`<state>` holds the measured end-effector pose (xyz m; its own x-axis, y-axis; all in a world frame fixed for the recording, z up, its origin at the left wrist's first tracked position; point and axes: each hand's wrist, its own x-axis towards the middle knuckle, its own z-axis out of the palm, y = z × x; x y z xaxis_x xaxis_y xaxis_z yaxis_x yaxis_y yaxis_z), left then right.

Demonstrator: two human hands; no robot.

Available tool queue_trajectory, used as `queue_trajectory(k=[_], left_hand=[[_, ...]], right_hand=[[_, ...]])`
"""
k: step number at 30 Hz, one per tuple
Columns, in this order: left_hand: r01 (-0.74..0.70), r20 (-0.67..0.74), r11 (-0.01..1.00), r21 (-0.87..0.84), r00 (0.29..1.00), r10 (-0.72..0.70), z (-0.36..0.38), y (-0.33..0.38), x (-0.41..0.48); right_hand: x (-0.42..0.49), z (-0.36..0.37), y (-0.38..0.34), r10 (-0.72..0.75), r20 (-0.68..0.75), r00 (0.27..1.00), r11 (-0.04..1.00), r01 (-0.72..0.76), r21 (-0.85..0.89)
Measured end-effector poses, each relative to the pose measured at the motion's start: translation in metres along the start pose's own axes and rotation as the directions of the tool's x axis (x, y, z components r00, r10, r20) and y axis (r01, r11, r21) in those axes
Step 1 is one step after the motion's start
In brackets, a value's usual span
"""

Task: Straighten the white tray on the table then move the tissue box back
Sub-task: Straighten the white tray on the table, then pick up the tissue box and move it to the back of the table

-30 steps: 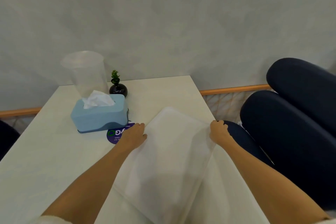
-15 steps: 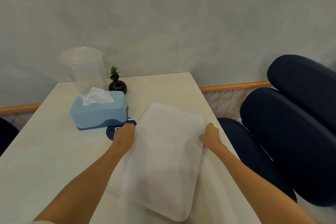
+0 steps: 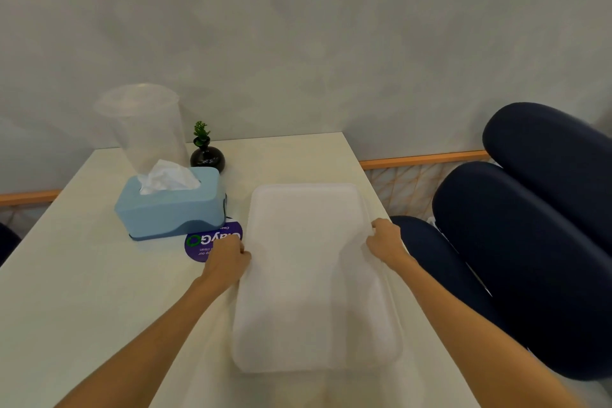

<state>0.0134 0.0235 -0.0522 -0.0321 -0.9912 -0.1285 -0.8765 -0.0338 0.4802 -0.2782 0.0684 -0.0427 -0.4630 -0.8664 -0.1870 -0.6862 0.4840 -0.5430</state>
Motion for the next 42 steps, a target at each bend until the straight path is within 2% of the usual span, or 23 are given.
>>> queue_trajectory(k=[5,11,24,27,29,32,35,37,39,42], left_hand=[[0.004,0.018,0.992,-0.125,1.000,-0.002,0.010,0.014,0.000],[0.044,0.033,0.981,-0.188,0.999,-0.039,0.019,0.023,0.002],[0.069,0.090,0.981,-0.183,0.994,-0.054,0.020,0.028,0.003],[0.075,0.139,0.979,-0.191,0.989,-0.049,0.015,0.025,0.001],[0.029,0.142,0.987,-0.159,0.990,-0.006,0.007,0.021,0.000],[-0.062,0.033,0.984,-0.169,0.997,0.068,-0.014,0.016,0.000],[-0.137,-0.233,0.969,-0.206,0.969,0.087,-0.049,0.015,0.002],[-0.147,-0.430,0.965,-0.216,0.902,0.042,-0.074,0.010,0.005],[-0.133,-0.569,0.955,-0.264,0.821,-0.043,-0.094,-0.005,0.013],[-0.048,-0.655,0.943,-0.328,0.731,-0.191,-0.116,-0.035,0.030]], right_hand=[[0.022,-0.012,0.000,-0.004,-0.006,1.000,0.999,0.003,-0.037],[0.037,-0.013,0.005,-0.013,0.002,1.000,0.997,0.013,-0.076],[0.041,-0.014,0.006,-0.031,0.036,0.999,0.985,0.037,-0.168],[0.036,-0.017,-0.004,-0.038,-0.003,0.999,0.980,0.036,-0.196],[0.036,-0.017,-0.017,-0.116,-0.048,0.992,0.968,0.102,-0.229],[0.038,-0.015,-0.048,-0.264,-0.031,0.964,0.948,0.253,-0.193],[0.035,-0.008,-0.085,-0.330,0.035,0.943,0.933,0.332,-0.137],[0.031,0.001,-0.109,-0.384,0.089,0.919,0.915,0.392,-0.092],[0.027,0.010,-0.132,-0.427,0.145,0.893,0.900,0.434,-0.026],[0.018,0.027,-0.167,-0.455,0.210,0.866,0.890,0.451,0.069]])
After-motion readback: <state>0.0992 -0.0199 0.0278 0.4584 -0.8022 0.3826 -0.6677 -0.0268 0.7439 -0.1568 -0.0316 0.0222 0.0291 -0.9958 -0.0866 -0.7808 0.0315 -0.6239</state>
